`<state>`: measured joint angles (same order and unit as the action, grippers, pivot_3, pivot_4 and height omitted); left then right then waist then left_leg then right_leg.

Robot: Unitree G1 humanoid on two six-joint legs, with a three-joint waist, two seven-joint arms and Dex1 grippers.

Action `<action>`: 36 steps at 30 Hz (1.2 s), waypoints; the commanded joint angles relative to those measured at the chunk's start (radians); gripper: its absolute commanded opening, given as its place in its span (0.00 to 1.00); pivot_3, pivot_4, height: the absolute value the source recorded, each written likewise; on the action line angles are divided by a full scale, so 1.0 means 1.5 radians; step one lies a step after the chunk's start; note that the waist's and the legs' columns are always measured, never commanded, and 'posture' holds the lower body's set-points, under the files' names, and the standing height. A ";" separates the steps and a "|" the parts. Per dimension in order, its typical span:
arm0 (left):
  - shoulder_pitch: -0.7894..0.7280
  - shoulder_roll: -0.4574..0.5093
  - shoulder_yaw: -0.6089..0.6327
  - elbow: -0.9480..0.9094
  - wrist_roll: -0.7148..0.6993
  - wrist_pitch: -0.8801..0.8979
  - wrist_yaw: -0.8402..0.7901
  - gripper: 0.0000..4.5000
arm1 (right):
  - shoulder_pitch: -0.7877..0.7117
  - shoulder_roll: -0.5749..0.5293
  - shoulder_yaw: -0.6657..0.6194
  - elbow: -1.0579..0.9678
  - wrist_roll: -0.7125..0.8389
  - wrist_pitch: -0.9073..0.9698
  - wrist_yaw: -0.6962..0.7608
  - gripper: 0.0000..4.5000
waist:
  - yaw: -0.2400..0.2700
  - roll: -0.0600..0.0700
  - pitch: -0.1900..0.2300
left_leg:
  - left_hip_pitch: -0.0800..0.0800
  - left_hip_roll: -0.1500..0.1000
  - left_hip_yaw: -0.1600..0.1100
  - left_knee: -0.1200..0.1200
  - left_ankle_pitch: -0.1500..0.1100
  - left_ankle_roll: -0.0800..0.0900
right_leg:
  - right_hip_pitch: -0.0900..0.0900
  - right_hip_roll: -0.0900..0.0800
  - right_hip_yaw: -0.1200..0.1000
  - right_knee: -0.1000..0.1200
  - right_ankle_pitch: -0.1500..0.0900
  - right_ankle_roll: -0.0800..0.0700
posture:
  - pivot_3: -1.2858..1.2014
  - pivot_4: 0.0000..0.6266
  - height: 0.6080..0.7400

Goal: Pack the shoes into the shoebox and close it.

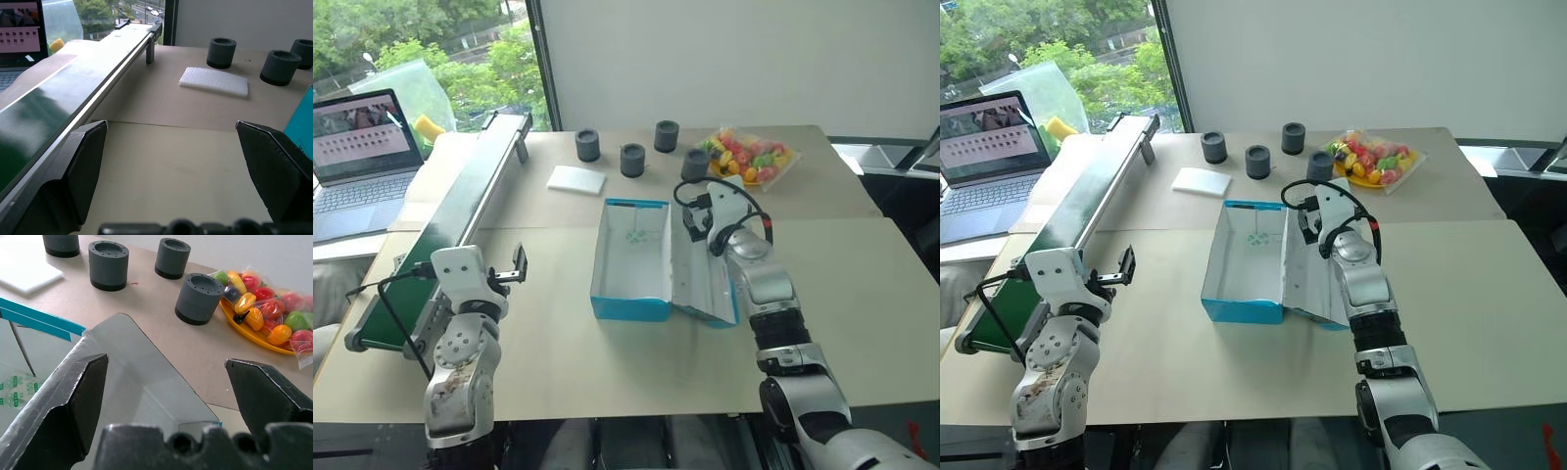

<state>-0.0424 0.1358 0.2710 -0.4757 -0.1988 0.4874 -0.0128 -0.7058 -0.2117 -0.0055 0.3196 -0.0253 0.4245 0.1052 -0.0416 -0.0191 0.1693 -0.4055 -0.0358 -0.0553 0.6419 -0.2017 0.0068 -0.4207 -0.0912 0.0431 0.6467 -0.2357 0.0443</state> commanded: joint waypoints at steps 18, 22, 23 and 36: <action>0.159 0.139 0.135 -0.108 -0.095 0.090 -0.127 1.00 | -0.036 -0.010 0.236 -0.373 0.273 0.185 0.377 0.99 | -0.001 -0.006 -0.003 | 0.001 0.002 -0.005 0.000 -0.001 0.000 | 0.000 0.000 -0.001 -0.001 0.000 -0.001 | 0.52 0.24 0.97; 0.251 0.201 0.244 -0.113 -0.133 0.058 -0.211 1.00 | -0.019 -0.002 0.268 -0.301 0.195 0.127 0.339 0.99 | -0.002 -0.006 -0.003 | 0.002 0.003 -0.004 0.000 -0.001 0.000 | -0.002 0.001 0.000 0.000 0.001 -0.002 | 0.52 0.24 0.97; 0.268 0.211 0.279 -0.108 -0.150 0.051 -0.231 1.00 | -0.014 0.005 0.271 -0.282 0.181 0.117 0.328 0.99 | -0.003 -0.006 -0.003 | 0.002 0.003 -0.004 0.000 -0.001 0.000 | -0.001 0.001 0.000 0.000 0.001 -0.002 | 0.52 0.24 0.97; 0.344 0.248 0.401 0.066 -0.204 -0.013 -0.340 1.00 | 0.047 0.088 0.236 -0.246 0.182 0.121 0.314 0.99 | -0.001 -0.007 -0.003 | 0.002 0.007 -0.003 -0.001 -0.002 -0.003 | -0.001 0.003 -0.001 -0.002 0.001 -0.004 | 0.52 0.24 0.97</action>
<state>0.4738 0.5069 0.8455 -0.3702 -0.4880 0.4972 -0.5217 -0.6403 -0.0857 0.3725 -0.0216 0.2391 0.6052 0.5777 -0.0437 -0.0303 0.1649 -0.4022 -0.0246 -0.0604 0.6409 -0.2054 0.0025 -0.4222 -0.0862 0.0421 0.6435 -0.2347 0.0381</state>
